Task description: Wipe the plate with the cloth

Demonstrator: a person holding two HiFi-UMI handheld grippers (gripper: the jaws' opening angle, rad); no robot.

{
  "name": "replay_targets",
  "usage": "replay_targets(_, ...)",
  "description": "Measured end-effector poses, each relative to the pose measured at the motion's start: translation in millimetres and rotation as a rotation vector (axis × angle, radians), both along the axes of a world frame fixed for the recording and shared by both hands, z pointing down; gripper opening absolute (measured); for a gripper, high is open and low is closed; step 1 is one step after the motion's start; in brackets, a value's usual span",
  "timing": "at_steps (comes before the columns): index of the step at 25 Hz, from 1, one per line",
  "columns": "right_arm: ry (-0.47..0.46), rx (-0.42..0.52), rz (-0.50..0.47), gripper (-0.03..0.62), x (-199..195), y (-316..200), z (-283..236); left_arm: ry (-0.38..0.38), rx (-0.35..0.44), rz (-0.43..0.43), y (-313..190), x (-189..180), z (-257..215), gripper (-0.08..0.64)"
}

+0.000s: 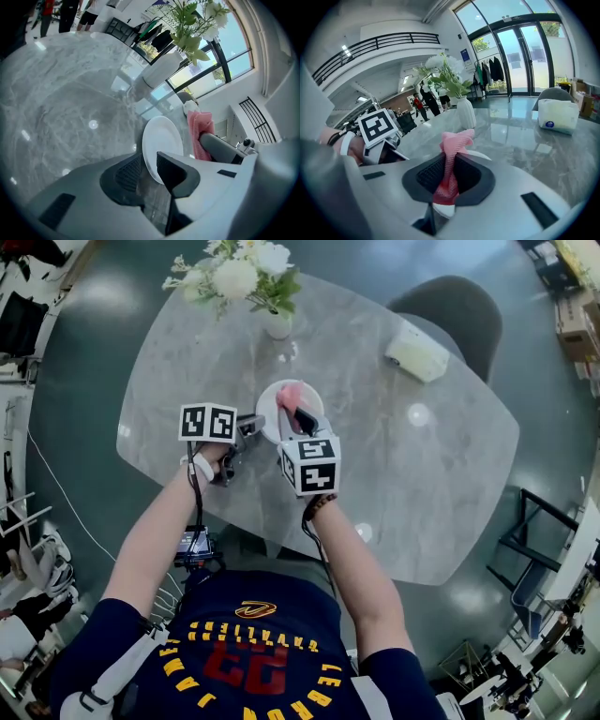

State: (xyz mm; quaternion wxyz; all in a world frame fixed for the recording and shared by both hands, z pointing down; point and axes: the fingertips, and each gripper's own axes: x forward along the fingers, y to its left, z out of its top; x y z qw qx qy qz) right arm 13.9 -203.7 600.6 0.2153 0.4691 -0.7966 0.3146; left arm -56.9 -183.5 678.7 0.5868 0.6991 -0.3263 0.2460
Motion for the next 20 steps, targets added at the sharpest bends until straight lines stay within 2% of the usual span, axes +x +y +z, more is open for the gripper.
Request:
replay_targets(1,0.004,-0.009,-0.004,0.046,-2.1,-1.3,5.0,0.003,-0.004,-0.005,-0.2,-0.6,0.6,0.098)
replay_targets(2,0.007,-0.018,-0.008,0.046,-4.1,-2.6,9.5,0.007,-0.009,-0.009,-0.1,-1.2,1.3,0.040)
replay_targets(4,0.011,-0.033,-0.016,0.046,-8.5,-5.3,16.9,0.017,-0.014,-0.018,-0.1,-1.5,2.1,0.028)
replay_targets(16,0.019,-0.104,-0.087,0.046,-41.5,-15.2,50.5,0.118,-0.049,-0.120,1.8,5.6,-3.3,0.021)
replay_targets(20,0.029,-0.128,-0.103,0.046,-42.5,-17.3,59.5,0.112,-0.042,-0.132,2.2,4.8,-2.5,0.020)
